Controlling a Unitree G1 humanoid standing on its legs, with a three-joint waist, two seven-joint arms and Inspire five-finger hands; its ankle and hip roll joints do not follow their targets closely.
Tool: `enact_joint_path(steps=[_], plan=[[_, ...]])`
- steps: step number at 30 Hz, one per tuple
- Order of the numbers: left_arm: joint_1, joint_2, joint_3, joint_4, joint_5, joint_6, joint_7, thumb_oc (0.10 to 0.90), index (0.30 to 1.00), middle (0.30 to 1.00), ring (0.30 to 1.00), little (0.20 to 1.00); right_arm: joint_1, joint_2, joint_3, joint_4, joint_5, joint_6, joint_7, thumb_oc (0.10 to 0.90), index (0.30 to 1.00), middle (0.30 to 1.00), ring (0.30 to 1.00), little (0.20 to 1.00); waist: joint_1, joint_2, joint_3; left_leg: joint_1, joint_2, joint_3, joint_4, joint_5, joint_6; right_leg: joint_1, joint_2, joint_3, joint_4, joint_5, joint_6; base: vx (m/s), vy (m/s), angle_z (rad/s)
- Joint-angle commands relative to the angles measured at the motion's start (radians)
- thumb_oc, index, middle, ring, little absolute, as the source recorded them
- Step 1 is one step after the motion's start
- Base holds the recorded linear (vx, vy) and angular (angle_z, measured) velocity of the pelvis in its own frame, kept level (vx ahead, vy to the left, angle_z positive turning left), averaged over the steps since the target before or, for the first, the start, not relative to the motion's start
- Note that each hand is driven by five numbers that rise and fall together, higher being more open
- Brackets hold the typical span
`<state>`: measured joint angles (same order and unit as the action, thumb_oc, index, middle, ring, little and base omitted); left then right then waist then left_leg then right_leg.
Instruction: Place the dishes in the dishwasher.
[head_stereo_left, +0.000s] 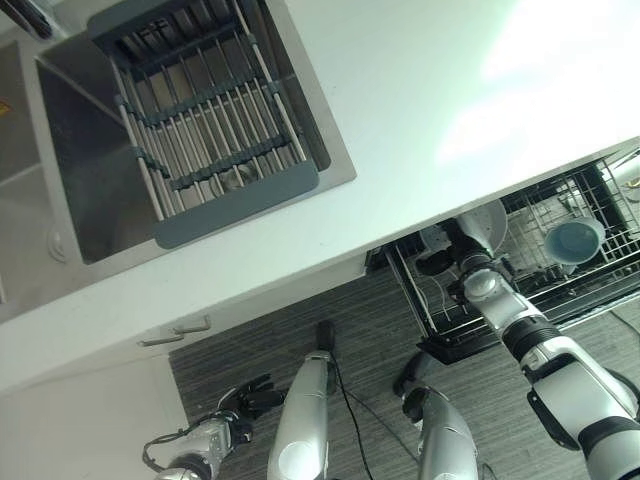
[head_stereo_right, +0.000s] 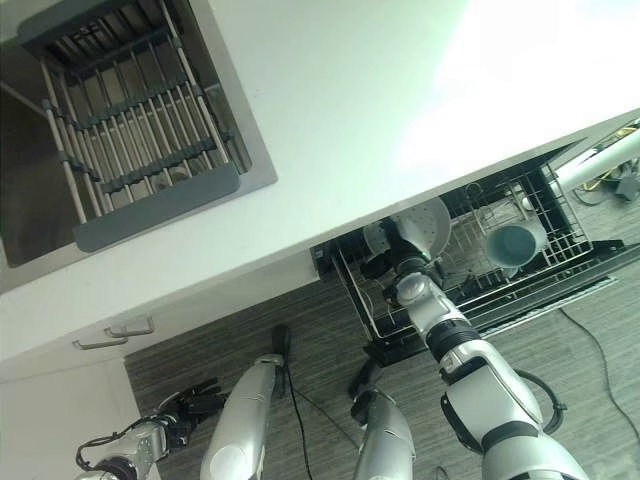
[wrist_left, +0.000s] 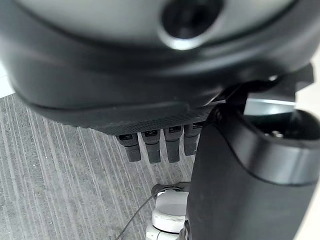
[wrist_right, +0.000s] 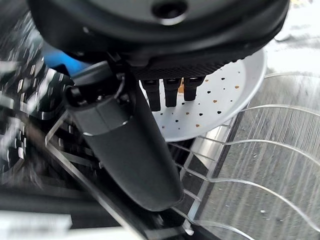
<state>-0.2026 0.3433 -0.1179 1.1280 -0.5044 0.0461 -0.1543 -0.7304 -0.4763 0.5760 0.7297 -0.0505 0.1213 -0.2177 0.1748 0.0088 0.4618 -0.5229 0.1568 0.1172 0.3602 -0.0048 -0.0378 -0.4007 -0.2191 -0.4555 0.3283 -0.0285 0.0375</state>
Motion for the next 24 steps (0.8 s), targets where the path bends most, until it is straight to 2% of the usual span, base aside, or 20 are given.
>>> enact_joint_path(steps=[1, 5, 7, 9, 11, 12, 13, 14, 16, 19, 20, 21, 24], plan=[[0.058, 0.016, -0.029, -0.011, 0.001, 0.011, 0.025, 0.800, 0.900, 0.900, 0.900, 0.900, 0.036, -0.012, -0.003, -0.060, -0.030, 0.026, -0.051, 0.800, 0.900, 0.900, 0.900, 0.900, 0.011, 0.038, 0.058, 0.078, -0.013, 0.090, -0.060, -0.090, -0.007, 0.048, -0.031, 0.057, 0.088, -0.141, 0.091, 0.00, -0.033, -0.04], [0.092, 0.019, 0.004, -0.038, -0.024, 0.023, 0.038, 0.800, 0.900, 0.900, 0.900, 0.900, 0.101, -0.052, -0.062, -0.268, -0.036, 0.067, -0.129, 0.800, 0.900, 0.900, 0.900, 0.900, -0.022, 0.023, 0.058, 0.085, -0.006, 0.105, -0.060, -0.094, 0.000, 0.044, -0.019, 0.081, 0.085, -0.141, 0.091, -0.01, -0.010, -0.13], [0.131, 0.010, 0.038, -0.065, -0.028, 0.026, 0.043, 0.800, 0.900, 0.900, 0.900, 0.900, 0.181, -0.083, -0.149, -0.449, -0.020, 0.079, -0.174, 0.800, 0.900, 0.900, 0.900, 0.900, -0.058, 0.010, 0.058, 0.104, 0.000, 0.132, -0.060, -0.101, 0.001, 0.051, -0.011, 0.106, 0.064, -0.134, 0.094, -0.05, 0.047, -0.33], [0.145, 0.002, 0.047, -0.075, -0.024, 0.020, 0.045, 0.800, 0.900, 0.900, 0.900, 0.900, 0.224, -0.098, -0.198, -0.526, -0.005, 0.072, -0.202, 0.800, 0.900, 0.900, 0.900, 0.900, -0.078, 0.008, 0.058, 0.124, 0.001, 0.148, -0.060, -0.108, 0.002, 0.063, -0.009, 0.122, 0.051, -0.132, 0.095, -0.06, 0.070, -0.54], [0.161, -0.010, 0.054, -0.084, -0.019, 0.017, 0.046, 0.800, 0.900, 0.900, 0.900, 0.900, 0.273, -0.103, -0.257, -0.615, 0.028, 0.010, -0.241, 0.800, 0.900, 0.900, 0.900, 0.900, -0.103, 0.009, 0.058, 0.169, 0.004, 0.177, -0.060, -0.123, 0.005, 0.096, -0.015, 0.141, 0.030, -0.127, 0.099, -0.06, 0.071, -0.39], [0.161, -0.010, 0.054, -0.084, -0.019, 0.017, 0.046, 0.800, 0.900, 0.900, 0.900, 0.900, 0.273, -0.103, -0.257, -0.615, 0.028, 0.010, -0.241, 0.800, 0.900, 0.900, 0.900, 0.900, -0.103, 0.009, 0.058, 0.169, 0.004, 0.177, -0.060, -0.123, 0.005, 0.096, -0.015, 0.141, 0.030, -0.127, 0.099, -0.05, 0.138, -0.33], [0.172, -0.027, 0.057, -0.083, -0.018, 0.021, 0.039, 0.800, 0.900, 0.900, 0.900, 0.900, 0.314, -0.091, -0.318, -0.682, 0.132, -0.130, -0.316, 0.800, 0.900, 0.900, 0.900, 0.900, -0.125, 0.020, 0.058, 0.217, 0.008, 0.200, -0.060, -0.132, 0.004, 0.140, -0.023, 0.152, 0.003, -0.121, 0.100, -0.02, 0.185, -0.31], [0.186, -0.041, 0.058, -0.079, -0.019, 0.017, 0.036, 0.800, 0.900, 0.900, 0.900, 0.900, 0.343, -0.082, -0.364, -0.720, 0.146, -0.235, -0.319, 0.800, 0.900, 0.900, 0.900, 0.900, -0.138, 0.025, 0.051, 0.243, 0.011, 0.213, -0.060, -0.139, 0.002, 0.164, -0.029, 0.157, -0.010, -0.119, 0.102, -0.01, 0.222, -0.15], [0.200, -0.054, 0.058, -0.075, -0.018, 0.017, 0.036, 0.800, 0.900, 0.900, 0.900, 0.900, 0.369, -0.070, -0.392, -0.766, 0.139, -0.296, -0.315, 0.800, 0.900, 0.900, 0.900, 0.900, -0.147, 0.028, 0.037, 0.260, 0.012, 0.225, -0.060, -0.145, 0.001, 0.178, -0.036, 0.159, -0.018, -0.119, 0.103, 0.03, 0.122, -0.22], [0.232, -0.071, 0.063, -0.057, -0.001, 0.011, 0.022, 0.800, 0.900, 0.900, 0.900, 0.900, 0.412, -0.047, -0.433, -0.842, 0.222, -0.407, -0.288, 0.800, 0.900, 0.900, 0.900, 0.900, -0.162, 0.033, 0.014, 0.299, 0.008, 0.243, -0.060, -0.160, 0.005, 0.208, -0.049, 0.168, -0.028, -0.124, 0.102, 0.04, 0.088, -0.26], [0.239, -0.075, 0.065, -0.046, 0.005, 0.003, 0.015, 0.800, 0.900, 0.900, 0.900, 0.900, 0.419, -0.040, -0.444, -0.861, 0.195, -0.457, -0.313, 0.800, 0.900, 0.900, 0.900, 0.900, -0.167, 0.033, 0.008, 0.307, 0.007, 0.247, -0.060, -0.164, 0.005, 0.212, -0.050, 0.173, -0.028, -0.126, 0.102, 0.06, 0.099, -0.18], [0.253, -0.081, 0.069, -0.027, 0.018, -0.008, 0.000, 0.800, 0.900, 0.900, 0.900, 0.900, 0.440, -0.039, -0.471, -0.920, 0.102, -0.540, -0.290, 0.800, 0.900, 0.900, 0.900, 0.900, -0.179, 0.034, -0.008, 0.323, 0.006, 0.254, -0.060, -0.174, 0.005, 0.220, -0.055, 0.179, -0.028, -0.131, 0.104, 0.04, 0.077, -0.16], [0.266, -0.087, 0.075, -0.014, 0.038, -0.012, -0.014, 0.800, 0.900, 0.900, 0.900, 0.900, 0.440, -0.055, -0.491, -1.010, 0.031, -0.585, -0.330, 0.800, 0.900, 0.900, 0.900, 0.900, -0.184, 0.037, -0.019, 0.340, 0.006, 0.259, -0.060, -0.183, 0.009, 0.230, -0.059, 0.185, -0.028, -0.137, 0.102, 0.02, 0.051, -0.06]])
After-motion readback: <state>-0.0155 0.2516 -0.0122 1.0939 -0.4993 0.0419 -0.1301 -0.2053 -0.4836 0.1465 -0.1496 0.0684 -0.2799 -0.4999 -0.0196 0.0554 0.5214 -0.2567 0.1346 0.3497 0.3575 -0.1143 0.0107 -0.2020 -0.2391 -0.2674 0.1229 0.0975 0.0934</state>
